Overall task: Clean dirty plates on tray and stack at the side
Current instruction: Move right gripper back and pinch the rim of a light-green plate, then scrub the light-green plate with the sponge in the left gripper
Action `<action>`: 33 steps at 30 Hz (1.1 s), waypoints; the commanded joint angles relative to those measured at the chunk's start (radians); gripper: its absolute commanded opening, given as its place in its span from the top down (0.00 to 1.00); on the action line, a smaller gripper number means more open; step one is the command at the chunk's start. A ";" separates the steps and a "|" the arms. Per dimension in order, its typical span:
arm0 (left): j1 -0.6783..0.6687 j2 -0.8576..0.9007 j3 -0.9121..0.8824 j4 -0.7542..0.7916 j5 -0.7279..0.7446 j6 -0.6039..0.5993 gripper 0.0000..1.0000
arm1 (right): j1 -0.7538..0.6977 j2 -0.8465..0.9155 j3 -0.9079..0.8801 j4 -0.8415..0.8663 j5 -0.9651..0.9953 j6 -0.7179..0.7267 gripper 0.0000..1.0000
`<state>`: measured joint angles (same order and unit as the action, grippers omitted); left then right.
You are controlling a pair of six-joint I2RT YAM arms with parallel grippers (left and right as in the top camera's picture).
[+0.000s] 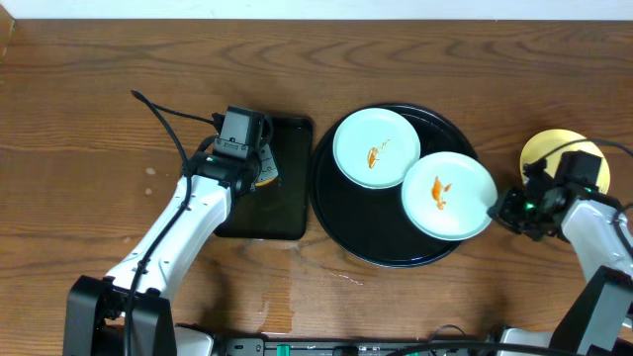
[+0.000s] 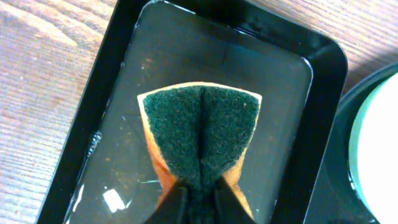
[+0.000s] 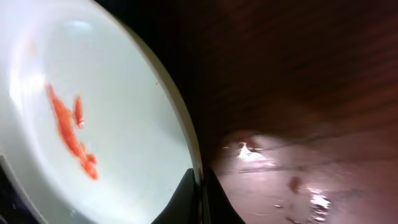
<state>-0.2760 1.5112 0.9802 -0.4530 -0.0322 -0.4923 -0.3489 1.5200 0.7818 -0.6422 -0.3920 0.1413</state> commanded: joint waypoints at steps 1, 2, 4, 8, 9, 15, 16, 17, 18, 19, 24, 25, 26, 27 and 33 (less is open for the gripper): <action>0.002 -0.002 -0.010 -0.003 -0.002 0.013 0.92 | 0.068 -0.039 -0.006 -0.001 -0.046 -0.053 0.99; 0.002 -0.002 -0.010 -0.003 -0.001 0.013 0.92 | 0.092 -0.048 -0.006 0.001 -0.045 -0.053 0.99; 0.002 -0.002 -0.010 -0.002 0.012 0.013 0.92 | 0.138 -0.057 -0.006 0.003 -0.045 -0.052 0.99; -0.005 -0.002 -0.010 0.028 0.174 0.014 0.93 | 0.216 -0.056 -0.006 -0.011 -0.018 -0.017 0.99; -0.012 -0.002 -0.010 0.045 0.224 0.014 0.93 | 0.233 -0.056 -0.006 -0.014 -0.016 -0.014 0.99; -0.117 -0.002 -0.010 0.179 0.331 0.013 0.92 | 0.332 -0.056 -0.006 -0.029 0.001 0.031 0.99; -0.138 -0.002 -0.010 0.194 0.331 0.013 0.93 | 0.346 -0.056 -0.006 -0.032 0.003 0.031 0.99; -0.159 -0.002 -0.010 0.207 0.331 0.013 0.92 | 0.359 -0.056 -0.006 -0.034 0.003 0.030 0.99; -0.179 -0.002 -0.010 0.217 0.330 0.013 0.93 | 0.373 -0.056 -0.006 -0.037 0.003 0.030 0.99; -0.200 -0.002 -0.010 0.225 0.330 0.013 0.93 | 0.384 -0.056 -0.006 -0.039 0.003 0.031 0.99; -0.285 0.000 -0.010 0.227 0.327 -0.002 0.92 | 0.424 -0.056 -0.007 -0.038 0.042 0.063 0.99; -0.298 0.002 -0.010 0.227 0.327 -0.011 0.93 | 0.429 -0.056 -0.007 -0.036 0.053 0.069 0.99; -0.316 0.005 -0.010 0.227 0.327 -0.035 0.93 | 0.431 -0.056 -0.007 -0.033 0.056 0.068 0.99; -0.332 0.011 -0.010 0.227 0.327 -0.061 0.93 | 0.431 -0.056 -0.007 -0.030 0.055 0.069 0.99; -0.435 0.085 -0.010 0.241 0.327 -0.262 0.92 | 0.431 -0.056 -0.007 -0.024 0.055 0.072 0.99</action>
<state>-0.6739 1.5547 0.9756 -0.2203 0.2867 -0.6312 0.0761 1.4807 0.7773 -0.6685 -0.3401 0.1947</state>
